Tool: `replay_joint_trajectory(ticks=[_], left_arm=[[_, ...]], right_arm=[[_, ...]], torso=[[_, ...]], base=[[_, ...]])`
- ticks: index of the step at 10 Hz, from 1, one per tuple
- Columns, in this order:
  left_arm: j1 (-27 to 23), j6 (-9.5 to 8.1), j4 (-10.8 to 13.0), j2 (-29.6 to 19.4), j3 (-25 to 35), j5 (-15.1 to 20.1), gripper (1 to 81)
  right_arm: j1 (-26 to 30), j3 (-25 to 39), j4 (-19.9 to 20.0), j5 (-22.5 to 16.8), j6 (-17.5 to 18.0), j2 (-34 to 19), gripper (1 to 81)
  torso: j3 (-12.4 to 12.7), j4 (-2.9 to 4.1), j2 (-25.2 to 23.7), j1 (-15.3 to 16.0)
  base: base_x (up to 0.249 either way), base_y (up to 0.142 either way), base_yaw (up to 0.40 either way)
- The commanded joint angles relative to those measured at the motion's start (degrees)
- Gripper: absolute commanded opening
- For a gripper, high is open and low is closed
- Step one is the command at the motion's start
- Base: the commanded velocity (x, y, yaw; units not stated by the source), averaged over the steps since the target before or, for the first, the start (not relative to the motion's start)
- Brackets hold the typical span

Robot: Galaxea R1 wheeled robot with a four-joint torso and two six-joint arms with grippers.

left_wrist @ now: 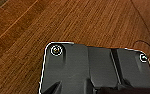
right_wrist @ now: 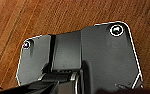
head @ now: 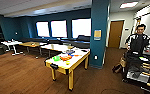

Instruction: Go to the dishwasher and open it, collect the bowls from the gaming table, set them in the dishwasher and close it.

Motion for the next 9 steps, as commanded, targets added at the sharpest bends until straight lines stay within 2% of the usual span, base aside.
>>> replay_joint_trajectory(ticks=[1,9], left_arm=[[-3.1,0.18,-0.1,-0.1,-0.3,2.4,81.1],[-3.1,0.27,0.1,0.2,-0.4,2.2,81.1]], right_arm=[[3.4,0.2,-0.2,-2.4,0.0,0.1,81.1],[3.4,0.2,-0.2,-2.4,0.0,0.1,81.1]], torso=[[0.0,0.0,0.0,0.0],[0.0,0.0,0.0,0.0]], base=[[0.0,0.0,0.0],[0.0,0.0,0.0]])
